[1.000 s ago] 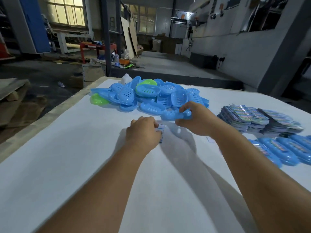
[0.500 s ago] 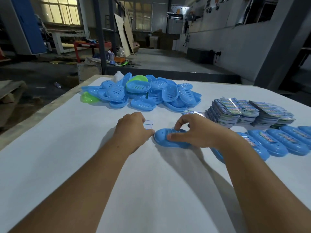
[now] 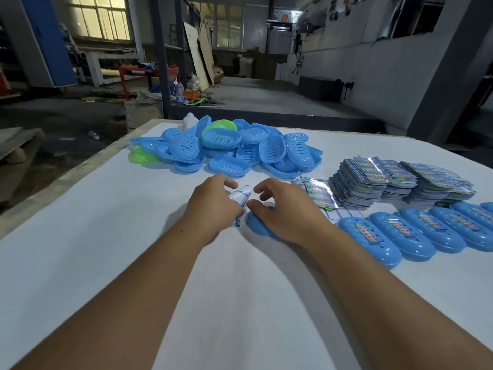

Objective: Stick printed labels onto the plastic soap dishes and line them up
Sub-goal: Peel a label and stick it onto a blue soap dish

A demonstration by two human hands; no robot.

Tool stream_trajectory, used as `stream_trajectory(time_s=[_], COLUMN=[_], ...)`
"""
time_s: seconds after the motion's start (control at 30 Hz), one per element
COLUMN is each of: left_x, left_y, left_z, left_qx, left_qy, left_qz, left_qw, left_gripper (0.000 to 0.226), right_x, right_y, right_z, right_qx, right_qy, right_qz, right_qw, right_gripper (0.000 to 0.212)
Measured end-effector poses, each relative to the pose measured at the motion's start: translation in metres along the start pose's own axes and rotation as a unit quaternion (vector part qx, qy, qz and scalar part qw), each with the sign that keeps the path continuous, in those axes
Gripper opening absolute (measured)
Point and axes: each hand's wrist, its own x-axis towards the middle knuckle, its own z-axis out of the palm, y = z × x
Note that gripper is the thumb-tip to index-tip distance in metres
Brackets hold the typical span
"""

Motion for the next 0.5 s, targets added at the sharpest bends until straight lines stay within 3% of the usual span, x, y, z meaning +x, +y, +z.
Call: stream_trajectory(time_s=[0.2, 0.3, 0.4, 0.5], left_x=[0.002, 0.004, 0.002, -0.002], left_y=[0.007, 0.009, 0.014, 0.019], left_z=[0.006, 0.008, 0.009, 0.011], left_qx=[-0.076, -0.179, -0.345, -0.440], left_qy=[0.051, 0.071, 0.031, -0.011], left_qz=[0.036, -0.002, -0.053, -0.071], left_qw=[0.995, 0.981, 0.937, 0.895], left_gripper=[0.060, 0.063, 0.047, 0.025], right_x=[0.001, 0.001, 0.001, 0.001], right_y=[-0.001, 0.000, -0.002, -0.004], right_z=[-0.001, -0.003, -0.005, -0.006], right_qx=[-0.042, -0.047, 0.058, 0.168], right_qy=[0.007, 0.031, 0.050, 0.053], right_qz=[-0.001, 0.010, 0.003, 0.000], right_qw=[0.999, 0.998, 0.997, 0.984], right_gripper=[0.042, 0.048, 0.043, 0.029])
